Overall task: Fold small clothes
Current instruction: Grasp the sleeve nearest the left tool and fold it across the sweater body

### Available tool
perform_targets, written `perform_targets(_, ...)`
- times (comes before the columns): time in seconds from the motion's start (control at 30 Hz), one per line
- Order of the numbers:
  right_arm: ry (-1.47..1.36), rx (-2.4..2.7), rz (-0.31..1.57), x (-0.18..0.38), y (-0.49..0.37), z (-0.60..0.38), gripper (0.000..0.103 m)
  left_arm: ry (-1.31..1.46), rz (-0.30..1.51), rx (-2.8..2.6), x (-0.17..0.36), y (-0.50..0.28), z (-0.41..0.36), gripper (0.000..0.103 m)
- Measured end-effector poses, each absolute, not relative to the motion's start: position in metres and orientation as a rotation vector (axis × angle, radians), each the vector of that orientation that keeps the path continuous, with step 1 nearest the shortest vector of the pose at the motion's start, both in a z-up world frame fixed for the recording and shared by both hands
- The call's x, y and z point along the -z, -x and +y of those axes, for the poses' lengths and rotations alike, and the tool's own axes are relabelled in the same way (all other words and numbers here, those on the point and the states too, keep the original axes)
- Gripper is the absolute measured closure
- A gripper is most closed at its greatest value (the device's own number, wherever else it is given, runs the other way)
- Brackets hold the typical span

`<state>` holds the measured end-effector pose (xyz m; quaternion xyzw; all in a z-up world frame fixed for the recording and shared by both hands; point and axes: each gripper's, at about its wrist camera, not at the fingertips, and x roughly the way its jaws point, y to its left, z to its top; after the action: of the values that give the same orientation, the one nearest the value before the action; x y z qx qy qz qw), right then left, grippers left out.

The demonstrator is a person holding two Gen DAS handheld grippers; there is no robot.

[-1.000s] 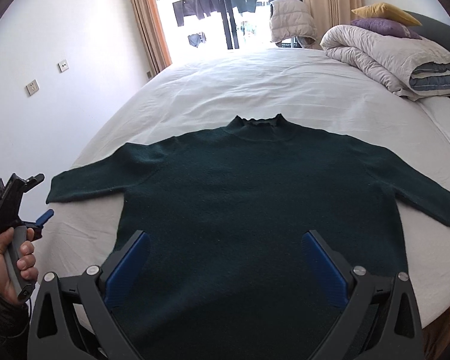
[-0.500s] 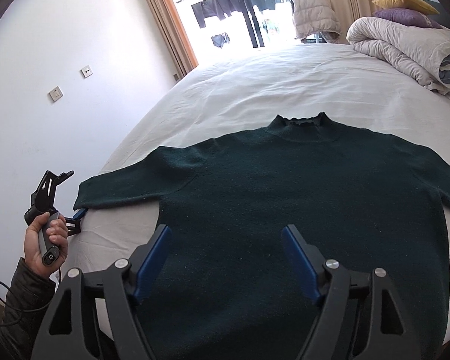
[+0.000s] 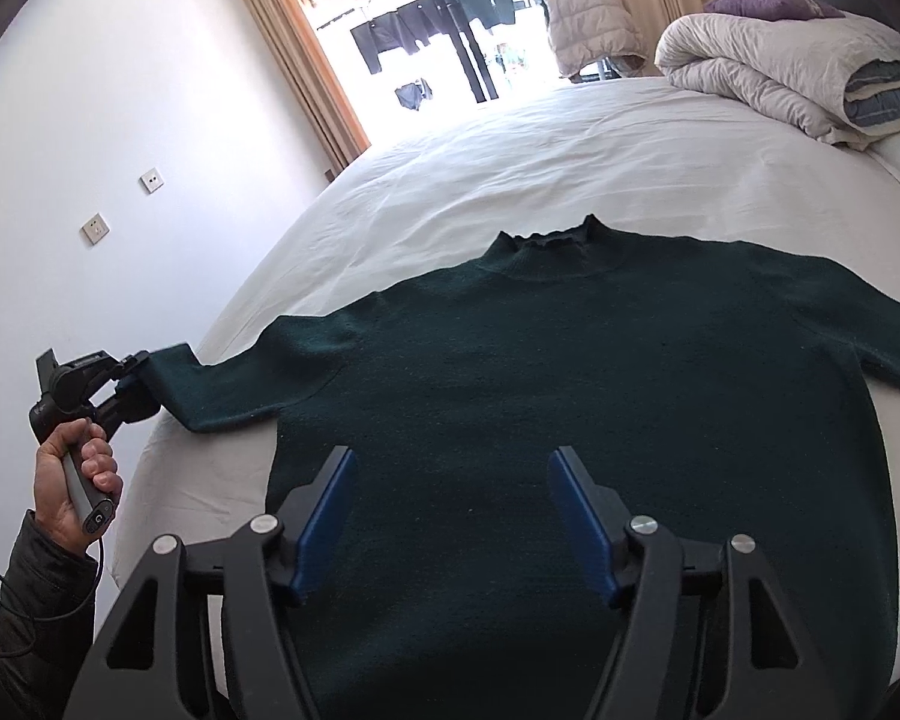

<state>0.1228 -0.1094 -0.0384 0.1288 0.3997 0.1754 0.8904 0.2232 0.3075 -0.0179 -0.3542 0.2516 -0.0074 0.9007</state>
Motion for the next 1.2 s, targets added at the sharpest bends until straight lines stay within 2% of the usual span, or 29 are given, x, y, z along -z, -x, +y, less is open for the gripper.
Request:
perform_targets(0.13,-0.336,-0.324,0.827,0.044,-0.128,-0.142,0.034,0.444,0.534,0.183,-0.017,-0.254,0.176,0.095)
perform_targets(0.23,-0.379,-0.295,0.831,0.049,-0.132,-0.167,0.034,0.267,0.575,0.279,-0.010,-0.258,0.067,0.095)
perform_targets(0.4,-0.436,-0.253,0.859,0.063,-0.142,-0.201,0.034,0.015,0.665,0.307,0.061,-0.261,-0.075,0.095)
perform_targets(0.5,-0.469,-0.234,0.886,0.073,-0.150,-0.215,0.034,-0.135,0.843,0.275,0.121,-0.284,-0.131,0.094)
perform_targets(0.57,-0.498,-0.235,0.904,0.080,-0.155,-0.221,0.031,-0.142,0.861,0.283,0.141,-0.286,-0.133,0.094)
perform_targets(0.67,-0.517,-0.224,0.907,0.087,-0.162,-0.224,0.022,-0.185,0.836,0.286,0.141,-0.272,-0.132,0.094)
perform_targets(0.83,-0.534,-0.249,0.915,0.089,-0.185,-0.220,0.022,-0.131,0.827,0.427,0.127,-0.227,-0.104,0.093)
perform_targets(1.0,-0.396,-0.326,0.894,0.070,-0.210,-0.188,0.022,-0.136,0.786,0.451,0.108,-0.183,-0.064,0.093)
perform_targets(1.2,-0.307,-0.319,0.924,0.060,-0.231,-0.157,0.021,-0.063,0.765,0.392,0.106,-0.173,-0.013,0.094)
